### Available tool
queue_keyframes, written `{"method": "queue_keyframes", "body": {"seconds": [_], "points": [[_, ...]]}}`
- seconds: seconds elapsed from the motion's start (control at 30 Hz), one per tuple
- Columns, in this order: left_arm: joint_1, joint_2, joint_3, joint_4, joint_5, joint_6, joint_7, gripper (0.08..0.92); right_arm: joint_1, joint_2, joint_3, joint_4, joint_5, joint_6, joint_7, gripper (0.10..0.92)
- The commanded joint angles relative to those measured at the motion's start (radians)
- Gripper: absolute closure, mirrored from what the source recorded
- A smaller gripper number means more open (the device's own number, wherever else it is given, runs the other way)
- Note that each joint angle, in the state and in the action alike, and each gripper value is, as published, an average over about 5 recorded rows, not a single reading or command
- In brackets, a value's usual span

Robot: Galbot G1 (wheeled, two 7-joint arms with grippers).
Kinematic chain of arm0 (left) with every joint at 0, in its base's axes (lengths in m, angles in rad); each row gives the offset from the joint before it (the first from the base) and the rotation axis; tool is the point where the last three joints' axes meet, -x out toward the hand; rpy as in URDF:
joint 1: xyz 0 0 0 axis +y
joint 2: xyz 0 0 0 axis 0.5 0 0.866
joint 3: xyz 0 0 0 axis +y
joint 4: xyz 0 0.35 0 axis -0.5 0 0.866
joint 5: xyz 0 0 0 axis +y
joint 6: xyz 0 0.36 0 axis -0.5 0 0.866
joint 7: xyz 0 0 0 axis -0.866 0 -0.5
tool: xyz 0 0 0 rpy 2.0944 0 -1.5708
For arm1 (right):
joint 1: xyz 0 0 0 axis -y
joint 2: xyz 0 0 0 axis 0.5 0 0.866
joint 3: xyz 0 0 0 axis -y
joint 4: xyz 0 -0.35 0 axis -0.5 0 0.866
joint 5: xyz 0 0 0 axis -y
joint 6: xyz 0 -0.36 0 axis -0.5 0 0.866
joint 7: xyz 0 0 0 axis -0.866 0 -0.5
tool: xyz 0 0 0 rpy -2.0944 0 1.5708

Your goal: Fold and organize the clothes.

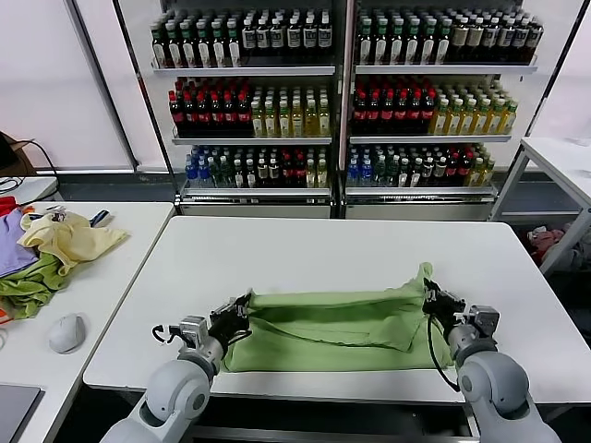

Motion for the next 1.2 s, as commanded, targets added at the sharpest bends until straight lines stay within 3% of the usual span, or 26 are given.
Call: {"method": "queue_keyframes", "body": {"seconds": [0.03,0.23,0.47,0.9,1.03,1.2], "points": [[0.045,0.009,0.003,-0.021,0.182,0.054,0.026,0.901,-0.079,0.016,0.013,0.019,-0.066,-0.030,0.013,0.903],[0.076,-0.009,-0.012,-0.053,0.257,0.048,0.012,0.769,-0.088,0.033,-0.001,0.036,-0.125,-0.033,0.007,0.781],[0.144,-0.075,-0.065,-0.112,0.279,-0.009,-0.105,0.562,-0.139,0.034,0.010,0.095,-0.155,-0.010,0.003,0.573],[0.139,-0.173,0.000,-0.018,0.326,0.018,-0.191,0.207,-0.142,0.048,0.001,0.089,-0.172,0.002,0.005,0.226],[0.138,-0.189,0.009,-0.002,0.339,0.036,-0.211,0.201,-0.142,0.045,0.002,0.087,-0.172,0.005,0.005,0.204],[0.142,-0.196,0.014,0.008,0.336,0.039,-0.211,0.327,-0.137,0.039,0.006,0.083,-0.169,0.006,0.005,0.203]]}}
